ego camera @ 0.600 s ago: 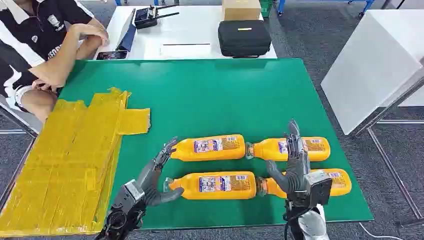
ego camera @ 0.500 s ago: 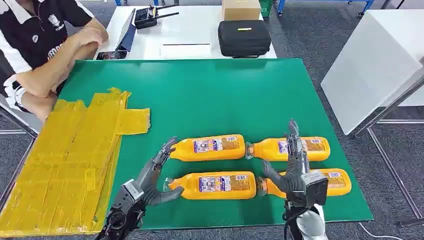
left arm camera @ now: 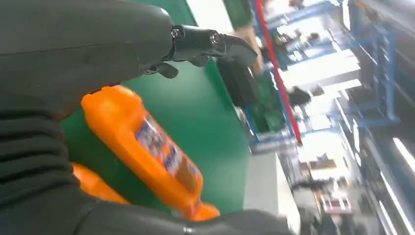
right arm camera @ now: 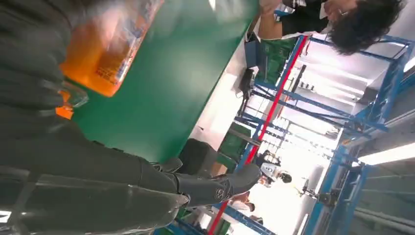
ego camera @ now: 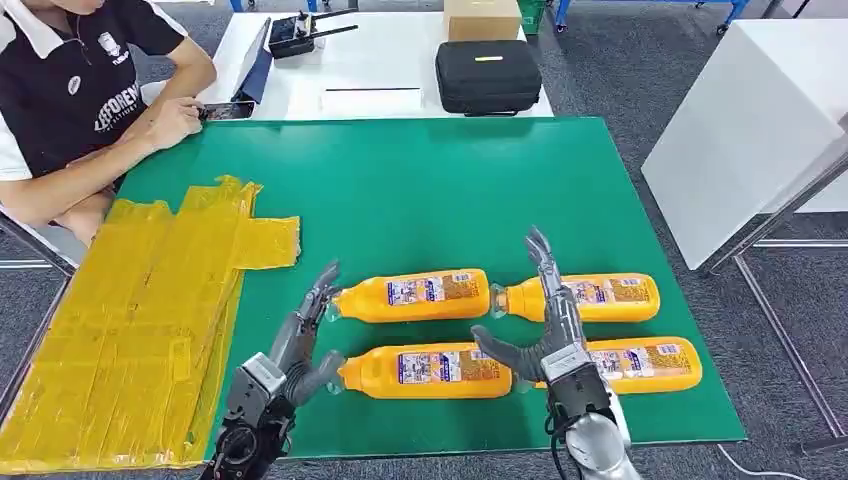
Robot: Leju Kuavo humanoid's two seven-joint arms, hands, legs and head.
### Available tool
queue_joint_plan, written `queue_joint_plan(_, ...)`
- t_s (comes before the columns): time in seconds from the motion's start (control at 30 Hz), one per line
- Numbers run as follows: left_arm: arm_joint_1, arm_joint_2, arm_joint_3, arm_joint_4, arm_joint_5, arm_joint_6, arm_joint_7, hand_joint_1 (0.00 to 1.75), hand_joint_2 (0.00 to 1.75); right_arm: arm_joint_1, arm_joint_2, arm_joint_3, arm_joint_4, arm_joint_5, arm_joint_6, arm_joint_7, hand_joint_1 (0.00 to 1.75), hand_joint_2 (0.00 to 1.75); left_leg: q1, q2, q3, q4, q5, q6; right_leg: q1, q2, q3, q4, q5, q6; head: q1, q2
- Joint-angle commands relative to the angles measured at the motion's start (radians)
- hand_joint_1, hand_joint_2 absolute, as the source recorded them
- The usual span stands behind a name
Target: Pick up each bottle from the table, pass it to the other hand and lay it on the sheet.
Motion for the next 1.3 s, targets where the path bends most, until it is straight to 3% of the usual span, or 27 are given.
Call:
queue_joint_plan(0.03,-0.005,0.023,0.063,-0.055,-0.030,0.029,0.037,0.00,1.75,0.020,0.042,0.064,0.032,-0.033,-0.032,-0.040,0.00,1.75,0.001,0.000,0.001,0.000,0.000,-0.002,0.001,-0.001,0.001,0.000,0.000,-0.001,0.000,0.000)
queue_joint_plan(0.27,-0.083,0.014,0.057,0.007,0.096,-0.065,0.075,0.00,1.75,0.032,0.041,0.049,0.001,-0.039,-0.102,-0.038,0.00,1.75,0.001,-0.001,-0.001,0.000,0.000,-0.002,0.001,-0.002,0.000,0.000,0.000,-0.001,0.000,0.000)
queue_joint_plan(0.43,-0.149,-0.002,0.060,0.113,0.198,-0.080,0.021,0.00,1.75,0.040,0.038,0.029,-0.012,-0.056,-0.110,-0.046,0.00,1.75,0.000,-0.002,0.000,0.000,0.001,-0.002,0.000,-0.003,0.001,0.000,0.000,-0.001,0.000,0.000)
queue_joint_plan(1.3,-0.064,0.032,0.013,0.013,0.074,-0.063,0.039,0.00,1.75,0.054,0.036,0.001,-0.018,-0.066,-0.073,-0.035,0.00,1.75,0.000,0.001,0.001,0.000,0.000,-0.002,0.000,0.000,0.000,0.000,0.001,0.000,0.000,0.000)
